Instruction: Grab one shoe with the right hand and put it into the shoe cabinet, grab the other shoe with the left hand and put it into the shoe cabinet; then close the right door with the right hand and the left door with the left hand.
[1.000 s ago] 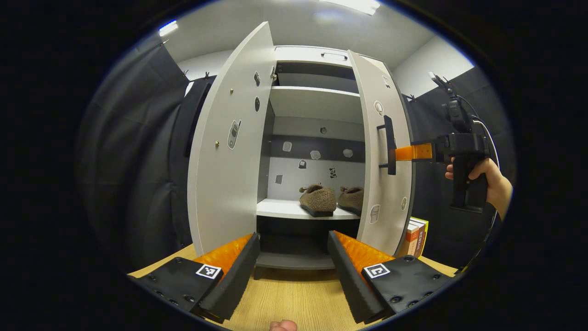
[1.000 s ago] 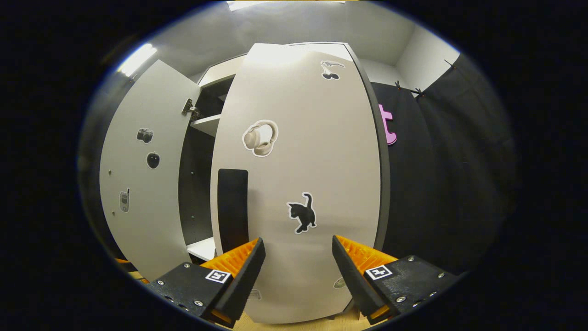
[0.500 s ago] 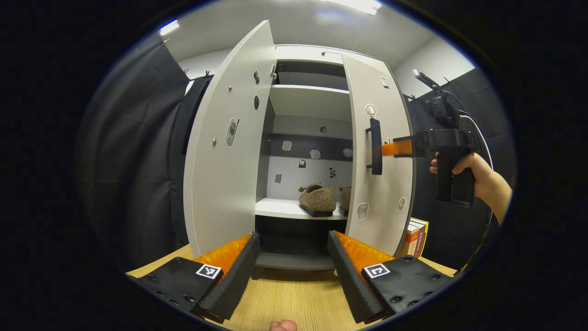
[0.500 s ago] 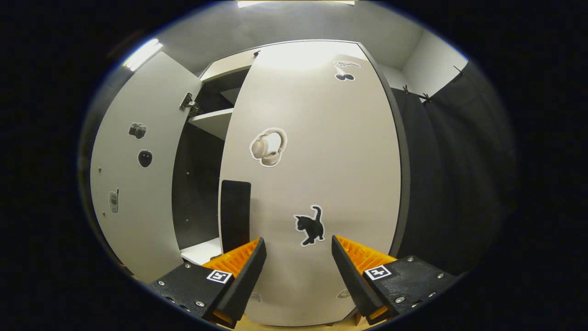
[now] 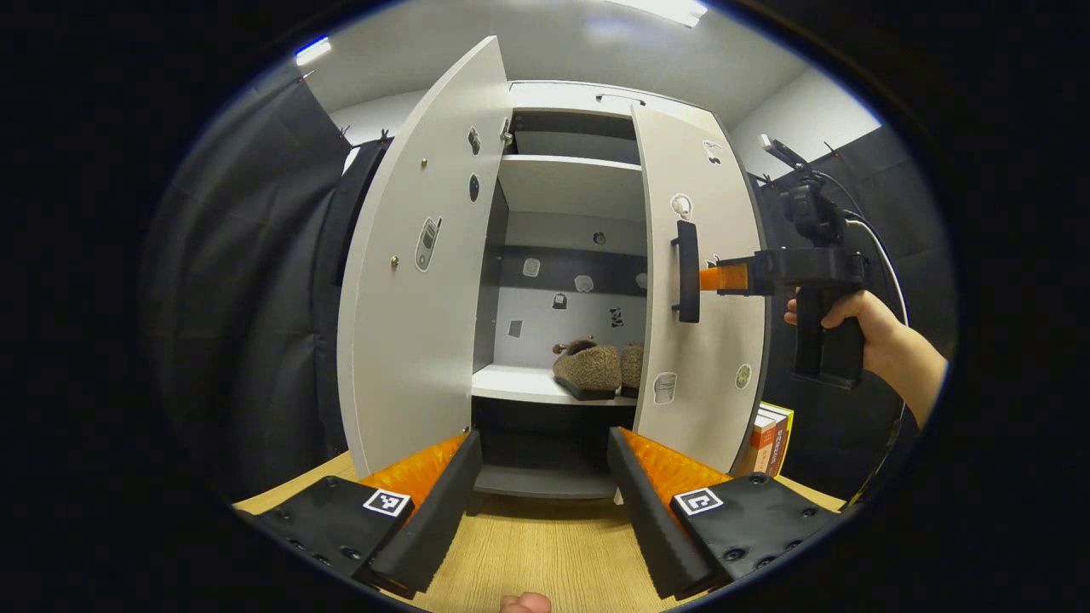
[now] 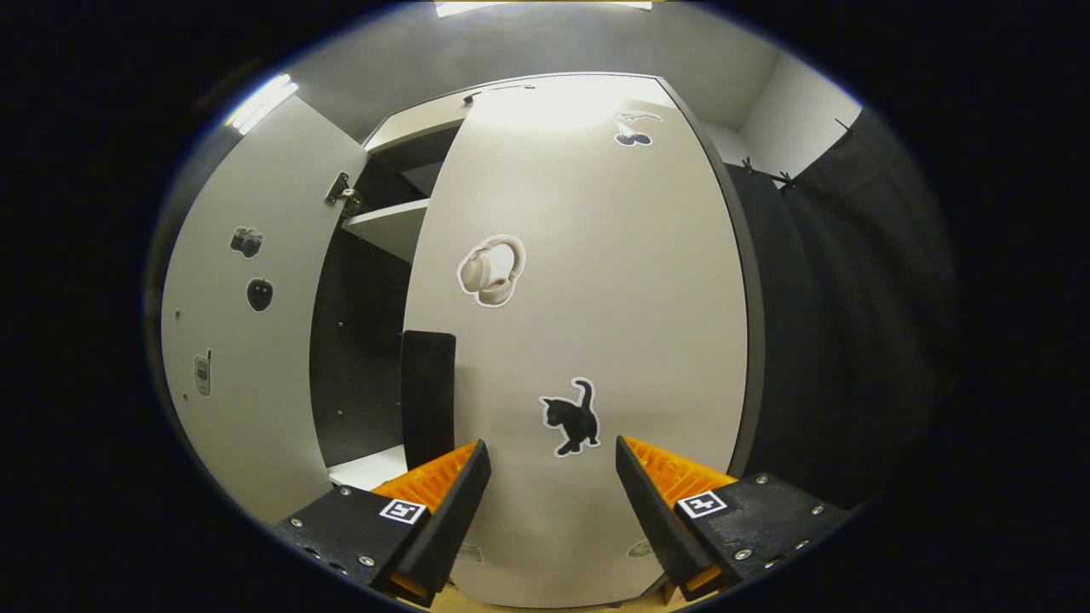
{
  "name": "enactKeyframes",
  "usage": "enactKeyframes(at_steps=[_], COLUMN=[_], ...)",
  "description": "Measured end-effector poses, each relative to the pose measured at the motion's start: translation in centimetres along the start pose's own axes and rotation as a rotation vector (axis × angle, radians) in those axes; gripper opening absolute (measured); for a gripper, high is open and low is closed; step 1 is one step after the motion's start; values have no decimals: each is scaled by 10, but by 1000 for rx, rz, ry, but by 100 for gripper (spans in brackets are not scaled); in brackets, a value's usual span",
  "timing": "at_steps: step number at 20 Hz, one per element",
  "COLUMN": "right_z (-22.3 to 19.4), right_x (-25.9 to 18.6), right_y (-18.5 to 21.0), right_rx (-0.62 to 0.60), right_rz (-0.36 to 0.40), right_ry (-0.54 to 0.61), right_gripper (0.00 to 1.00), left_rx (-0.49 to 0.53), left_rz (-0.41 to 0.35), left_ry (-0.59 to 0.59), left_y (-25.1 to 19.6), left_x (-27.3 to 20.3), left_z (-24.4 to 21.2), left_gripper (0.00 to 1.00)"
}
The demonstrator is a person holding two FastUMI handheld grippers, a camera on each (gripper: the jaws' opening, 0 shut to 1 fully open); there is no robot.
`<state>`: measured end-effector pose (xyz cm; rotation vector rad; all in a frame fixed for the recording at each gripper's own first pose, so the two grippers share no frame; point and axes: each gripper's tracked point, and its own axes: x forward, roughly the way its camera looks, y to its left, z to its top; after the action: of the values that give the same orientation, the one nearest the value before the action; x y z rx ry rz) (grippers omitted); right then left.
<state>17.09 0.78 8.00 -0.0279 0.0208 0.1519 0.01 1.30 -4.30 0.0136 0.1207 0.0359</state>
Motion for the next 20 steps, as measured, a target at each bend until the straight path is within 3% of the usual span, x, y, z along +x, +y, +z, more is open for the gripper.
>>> enactKeyframes(at_steps=[3,7,11,12,13,16,19,20], right_z=[-4,-14,-26,-32,-40,-61,-79,-82], right_x=[-22,-63,-105,-117,-127,-158,-177,-181], right_y=[0,8,13,12,9,3,-14,-17], right_rx=[-31,12,63,66,63,78,53,43], right_rz=[-2,12,9,2,-11,-54,-118,-128], right_ry=[10,16,4,2,9,26,33,34], right_gripper=[93,93,93,97,93,93,93,93], left_rx=[-9,2,-6,-20,-34,-69,-91,-85], left_rz=[-3,4,2,-1,4,53,134,175], left_ry=[-4,-14,-17,-25,-32,-56,-81,-83], left_y=[-1,1,-2,-3,-1,18,51,69], left_x=[0,0,0,-1,-4,-11,-20,-23], left_z=[5,12,23,28,33,52,77,85], left_gripper=[96,99,97,94,94,99,94,96])
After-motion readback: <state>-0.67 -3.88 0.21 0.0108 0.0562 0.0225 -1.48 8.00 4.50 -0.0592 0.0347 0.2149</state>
